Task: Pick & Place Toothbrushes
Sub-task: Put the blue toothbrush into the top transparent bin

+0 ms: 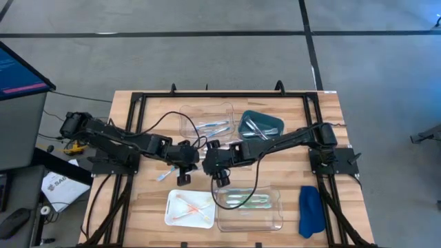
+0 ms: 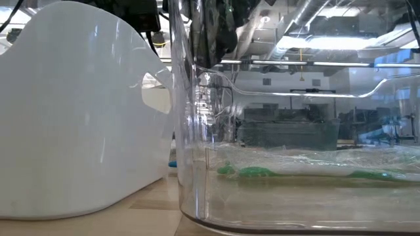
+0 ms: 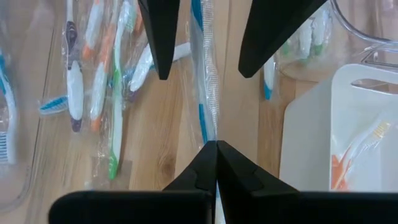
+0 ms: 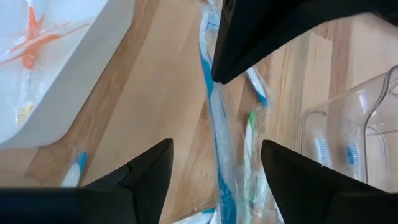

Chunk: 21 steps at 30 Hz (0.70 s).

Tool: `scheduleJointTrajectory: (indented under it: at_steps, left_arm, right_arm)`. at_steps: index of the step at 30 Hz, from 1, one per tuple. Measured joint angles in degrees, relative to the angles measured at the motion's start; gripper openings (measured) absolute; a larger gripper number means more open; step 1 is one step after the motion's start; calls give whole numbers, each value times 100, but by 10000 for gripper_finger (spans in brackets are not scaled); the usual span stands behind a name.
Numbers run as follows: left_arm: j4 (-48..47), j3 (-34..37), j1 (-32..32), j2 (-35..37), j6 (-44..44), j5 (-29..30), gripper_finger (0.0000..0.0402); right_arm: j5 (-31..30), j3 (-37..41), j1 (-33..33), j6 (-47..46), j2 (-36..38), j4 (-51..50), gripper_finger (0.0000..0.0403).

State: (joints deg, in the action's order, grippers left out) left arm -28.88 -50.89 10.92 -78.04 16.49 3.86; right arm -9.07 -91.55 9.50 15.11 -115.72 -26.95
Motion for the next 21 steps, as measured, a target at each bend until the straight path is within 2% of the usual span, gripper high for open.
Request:
scheduleJointTrajectory:
  at_steps: [3,7,19,21]
  left_arm:
    - [9,0,0,0,1,-1,0]
    - [22,0,0,0,2,-15,0]
    - [37,0,0,0,2,-19,0]
    - [59,0,0,0,2,-14,0]
  right_arm:
    - [-1,0,-2,-12,0,-31,231]
    - [1,0,2,-12,0,-112,198]
    - [1,0,-20,31,2,-181,31]
    - [1,0,-31,36,2,-276,15]
